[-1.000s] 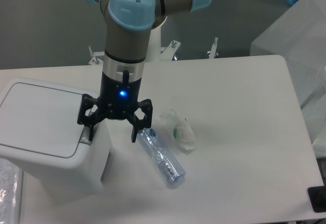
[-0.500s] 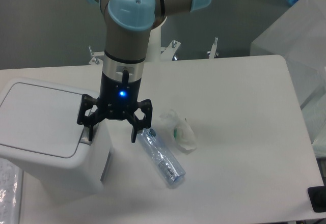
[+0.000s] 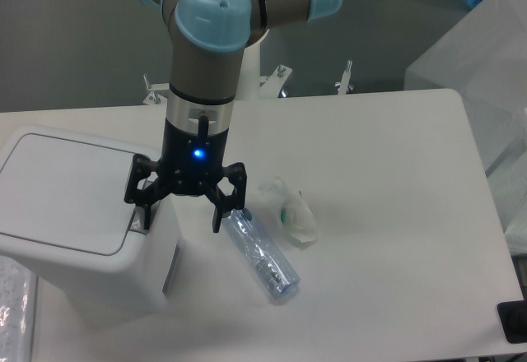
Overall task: Open the trash can
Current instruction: 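Press the gripper down on the trash can's grey lid button, then lift the gripper up away from the trash can as the lid opens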
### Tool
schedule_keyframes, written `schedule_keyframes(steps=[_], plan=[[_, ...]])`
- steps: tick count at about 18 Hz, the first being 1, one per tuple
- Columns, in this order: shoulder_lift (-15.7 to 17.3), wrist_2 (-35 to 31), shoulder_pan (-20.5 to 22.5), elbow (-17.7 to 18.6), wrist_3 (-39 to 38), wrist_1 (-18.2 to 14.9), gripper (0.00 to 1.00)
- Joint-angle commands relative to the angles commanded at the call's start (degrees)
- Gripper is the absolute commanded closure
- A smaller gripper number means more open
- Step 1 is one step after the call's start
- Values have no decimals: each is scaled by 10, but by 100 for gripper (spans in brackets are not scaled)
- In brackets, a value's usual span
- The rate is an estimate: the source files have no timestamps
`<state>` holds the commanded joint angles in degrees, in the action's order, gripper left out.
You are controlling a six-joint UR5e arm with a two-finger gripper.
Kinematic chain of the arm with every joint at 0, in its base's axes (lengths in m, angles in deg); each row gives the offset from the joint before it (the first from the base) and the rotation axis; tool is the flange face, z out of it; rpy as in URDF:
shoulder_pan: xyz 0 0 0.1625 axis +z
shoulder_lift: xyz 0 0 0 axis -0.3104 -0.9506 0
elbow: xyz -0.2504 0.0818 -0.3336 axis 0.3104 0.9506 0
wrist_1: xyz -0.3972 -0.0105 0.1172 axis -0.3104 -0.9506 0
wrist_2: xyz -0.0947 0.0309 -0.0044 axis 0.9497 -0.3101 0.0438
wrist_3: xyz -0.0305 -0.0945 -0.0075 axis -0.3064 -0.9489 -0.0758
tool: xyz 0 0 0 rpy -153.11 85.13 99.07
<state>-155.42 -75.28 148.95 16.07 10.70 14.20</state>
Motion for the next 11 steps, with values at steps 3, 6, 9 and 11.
schedule_keyframes(steps=[3, 6, 9, 11], plan=[[0, 0, 0, 0, 0, 0, 0], [1, 0, 0, 0, 0, 0, 0], [5, -1, 1, -11, 5, 5, 0], [8, -2, 1, -24, 4, 13, 0]])
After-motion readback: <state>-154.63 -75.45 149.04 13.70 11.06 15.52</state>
